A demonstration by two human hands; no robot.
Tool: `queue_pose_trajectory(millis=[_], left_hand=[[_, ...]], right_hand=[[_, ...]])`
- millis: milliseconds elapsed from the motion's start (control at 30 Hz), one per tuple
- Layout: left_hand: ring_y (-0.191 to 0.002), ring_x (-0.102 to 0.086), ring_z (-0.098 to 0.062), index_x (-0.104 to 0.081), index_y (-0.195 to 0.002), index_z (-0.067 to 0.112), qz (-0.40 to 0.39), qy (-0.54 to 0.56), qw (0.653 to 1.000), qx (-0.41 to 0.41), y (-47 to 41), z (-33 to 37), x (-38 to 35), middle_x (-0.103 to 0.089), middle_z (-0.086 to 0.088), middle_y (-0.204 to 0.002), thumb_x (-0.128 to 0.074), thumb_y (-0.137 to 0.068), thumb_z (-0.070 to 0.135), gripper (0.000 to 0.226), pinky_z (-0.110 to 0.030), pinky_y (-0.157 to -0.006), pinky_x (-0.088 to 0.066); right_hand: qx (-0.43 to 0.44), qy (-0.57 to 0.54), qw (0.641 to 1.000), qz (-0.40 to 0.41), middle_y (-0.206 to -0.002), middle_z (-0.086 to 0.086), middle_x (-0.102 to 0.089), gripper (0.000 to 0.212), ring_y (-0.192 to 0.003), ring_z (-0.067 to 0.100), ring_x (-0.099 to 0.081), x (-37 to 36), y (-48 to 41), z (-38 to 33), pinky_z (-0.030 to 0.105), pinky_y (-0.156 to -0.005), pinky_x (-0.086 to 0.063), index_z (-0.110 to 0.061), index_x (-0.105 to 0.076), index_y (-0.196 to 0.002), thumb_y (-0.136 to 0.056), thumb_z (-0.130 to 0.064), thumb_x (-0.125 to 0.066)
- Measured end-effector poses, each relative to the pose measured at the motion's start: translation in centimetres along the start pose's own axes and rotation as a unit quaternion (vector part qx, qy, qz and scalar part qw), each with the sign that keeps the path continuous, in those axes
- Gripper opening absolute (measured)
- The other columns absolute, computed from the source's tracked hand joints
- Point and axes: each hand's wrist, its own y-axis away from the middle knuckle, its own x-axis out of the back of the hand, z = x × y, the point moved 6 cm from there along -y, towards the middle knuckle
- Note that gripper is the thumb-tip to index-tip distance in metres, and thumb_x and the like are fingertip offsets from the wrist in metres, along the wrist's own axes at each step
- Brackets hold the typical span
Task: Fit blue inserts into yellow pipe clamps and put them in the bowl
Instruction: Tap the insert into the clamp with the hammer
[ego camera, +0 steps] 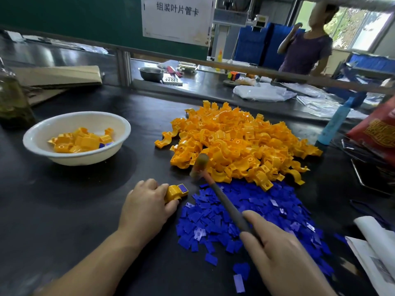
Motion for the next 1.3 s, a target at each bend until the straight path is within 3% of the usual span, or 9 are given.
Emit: queue_pose_trajectory(millis=[233, 367, 500, 633, 767, 933, 1033, 1233, 1300], left_hand=[[-0.102, -0.049, -0.014, -0.061, -0.126, 0.030, 0.000, -0.007, 1.000, -0.004, -0.3, -0.1, -0.3, -0.057, 0.006, -0.108, -0.046, -0.090, 0.063, 0.051, -0.029, -0.080, -0.044], [-0.102, -0.047, -0.013, -0.060, -0.125, 0.031, -0.002, -0.011, 1.000, -0.004, -0.3, -0.1, -0.3, -0.056, 0.007, -0.109, -0.043, -0.090, 0.063, 0.050, -0.028, -0.080, -0.042], [-0.104, -0.048, -0.014, -0.060, -0.126, 0.030, 0.004, -0.005, 1.000, -0.003, -0.3, -0.1, -0.3, -0.056, 0.006, -0.111, -0.044, -0.091, 0.063, 0.051, -0.029, -0.083, -0.043], [-0.102, -0.048, -0.014, -0.062, -0.122, 0.030, 0.007, -0.013, 1.000, -0.003, -0.3, -0.1, -0.2, -0.056, 0.005, -0.109, -0.043, -0.090, 0.063, 0.049, -0.029, -0.082, -0.042], [-0.103, -0.047, -0.014, -0.062, -0.122, 0.030, 0.006, -0.010, 1.000, -0.002, -0.2, -0.1, -0.2, -0.055, 0.006, -0.109, -0.043, -0.090, 0.063, 0.049, -0.029, -0.083, -0.040], [-0.102, -0.047, -0.013, -0.062, -0.120, 0.030, 0.018, -0.007, 1.000, -0.004, -0.3, -0.2, -0.2, -0.055, 0.006, -0.107, -0.044, -0.089, 0.063, 0.048, -0.028, -0.080, -0.041], [-0.099, -0.048, -0.012, -0.063, -0.119, 0.030, 0.022, 0.009, 1.000, 0.006, -0.3, -0.2, -0.1, -0.055, 0.007, -0.105, -0.047, -0.089, 0.063, 0.047, -0.026, -0.078, -0.041], [-0.090, -0.052, -0.009, -0.067, -0.110, 0.030, -0.018, 0.139, 0.986, 0.087, -0.3, -1.4, 0.5, -0.058, 0.010, -0.096, -0.055, -0.087, 0.061, 0.040, -0.030, -0.073, -0.047], [-0.084, -0.060, -0.012, -0.071, -0.095, 0.026, -0.029, 0.352, 0.918, 0.183, -0.8, -2.6, 0.8, -0.065, 0.006, -0.090, -0.064, -0.087, 0.052, 0.028, -0.032, -0.070, -0.049]], right_hand=[[0.035, 0.113, 0.993, -0.018, -0.119, -0.013, -0.053, 0.045, -0.105, 0.007, -0.057, -3.0, -0.4, -2.0, 0.025, -0.089, -0.046, -0.042, -0.017, -0.141, -0.099, -0.045, -0.033], [0.025, 0.085, 0.995, -0.050, -0.112, -0.012, -0.056, 0.038, -0.102, 0.008, -0.056, -2.1, -1.6, -0.7, 0.026, -0.089, -0.046, -0.041, -0.027, -0.136, -0.099, -0.044, -0.037], [0.048, 0.062, 0.996, 0.039, -0.097, -0.023, -0.052, 0.048, -0.091, 0.002, -0.056, -1.3, -1.5, -1.4, 0.018, -0.079, -0.045, -0.045, -0.025, -0.141, -0.096, -0.046, -0.041], [0.068, 0.111, 0.991, 0.010, -0.111, -0.013, -0.054, 0.046, -0.095, 0.009, -0.060, -3.2, -2.0, -2.3, 0.028, -0.083, -0.049, -0.041, -0.016, -0.141, -0.099, -0.046, -0.033], [0.050, 0.104, 0.992, -0.044, -0.108, -0.015, -0.055, 0.035, -0.096, 0.009, -0.058, -2.9, -3.1, -2.3, 0.029, -0.082, -0.048, -0.042, -0.027, -0.133, -0.099, -0.045, -0.035], [0.013, 0.050, 0.997, 0.054, -0.081, -0.023, -0.056, 0.035, -0.072, -0.007, -0.055, 0.2, -0.9, -0.6, 0.011, -0.064, -0.045, -0.050, -0.040, -0.124, -0.092, -0.044, -0.051], [0.020, 0.118, 0.989, 0.087, -0.060, -0.024, -0.050, 0.037, -0.053, -0.019, -0.043, 1.4, 0.4, 1.3, 0.001, -0.043, -0.031, -0.031, -0.066, -0.108, -0.074, -0.023, -0.075], [-0.082, 0.158, 0.977, 0.115, -0.059, -0.007, -0.051, 0.044, -0.048, 0.015, -0.054, 2.4, 1.7, 6.4, 0.023, -0.050, -0.041, -0.011, -0.072, -0.094, -0.053, -0.003, -0.088], [-0.091, 0.182, 0.972, 0.120, -0.063, -0.002, -0.051, 0.046, -0.056, 0.028, -0.063, 2.5, 2.0, 7.1, 0.034, -0.055, -0.046, -0.005, -0.072, -0.096, -0.053, -0.003, -0.088]])
